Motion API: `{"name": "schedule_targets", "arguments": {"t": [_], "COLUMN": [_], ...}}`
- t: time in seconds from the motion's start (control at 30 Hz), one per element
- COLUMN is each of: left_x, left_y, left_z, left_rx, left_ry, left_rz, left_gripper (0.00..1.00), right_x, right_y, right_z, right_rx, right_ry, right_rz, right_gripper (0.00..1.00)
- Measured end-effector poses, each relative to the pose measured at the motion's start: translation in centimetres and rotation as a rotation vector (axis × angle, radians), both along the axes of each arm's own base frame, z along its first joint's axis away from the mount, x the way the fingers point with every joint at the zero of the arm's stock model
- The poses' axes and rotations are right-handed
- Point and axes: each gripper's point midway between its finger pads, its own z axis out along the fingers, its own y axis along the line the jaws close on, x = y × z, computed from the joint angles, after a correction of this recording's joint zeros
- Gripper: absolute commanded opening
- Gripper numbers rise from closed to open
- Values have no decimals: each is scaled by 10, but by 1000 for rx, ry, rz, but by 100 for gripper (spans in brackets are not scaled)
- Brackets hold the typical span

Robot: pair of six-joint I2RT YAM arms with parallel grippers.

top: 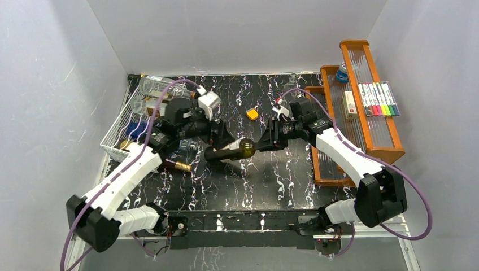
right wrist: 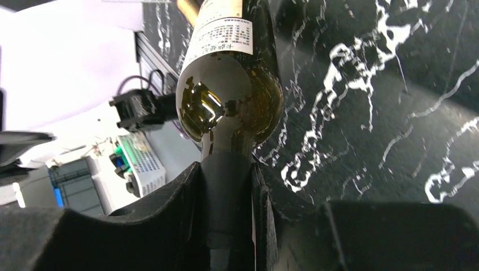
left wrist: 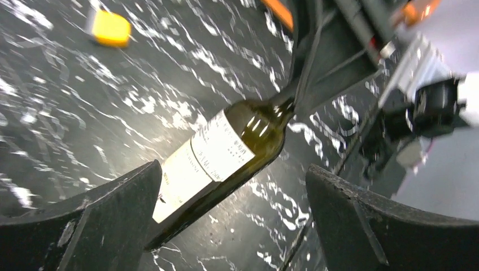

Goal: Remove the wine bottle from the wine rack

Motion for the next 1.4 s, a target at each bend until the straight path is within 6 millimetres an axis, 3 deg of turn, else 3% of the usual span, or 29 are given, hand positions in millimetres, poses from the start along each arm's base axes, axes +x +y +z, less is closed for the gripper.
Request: {"name": "schedule_targets", "arguments": {"t": [0.13,0.23,0.4,0.53,0.7,0.87,0.9,1.0,1.2,1.27,1.4], "left_x": [-15,-38,-69,-61,-55,-53,-52,-50,-45,-43,-41], "left_y": [-19,-34,-64,-77,-89,-93,-94,-96,-95,-93,-90], "left_z": [-61,-88,-95,-98,-125,-141,-141,-140,-141,-145,-150], "left_rx": [51,100,91,87,147,178,178,164,159,173,187], "left_ry": [92,57,-69,-141,-179,-201,-212,-251,-264,-251,-235], "left_rz": [-150,-282,-471,-507,-531,-544,-548,-546,-491,-469,-442], "left_gripper": [98,98,98,98,98,72,64,49,33,31,29], "right_x": [-18,-28,-37,-39,-41,-42,-42,-39,-29,-20,-3], "right_y": [-15,-21,-28,-30,-31,-32,-32,-34,-33,-33,-35], "right_z": [-9,-6,-4,-5,-4,-3,-3,-2,0,3,8], "right_rx": [-77,-101,-126,-128,-131,-136,-139,-143,-151,-159,-173], "right_ry": [27,19,2,-3,-6,-3,-5,-20,-43,-74,-144], "right_rz": [43,71,101,113,126,132,133,128,75,36,-50], "right_gripper": [0,0,0,0,0,0,5,36,81,86,86]}}
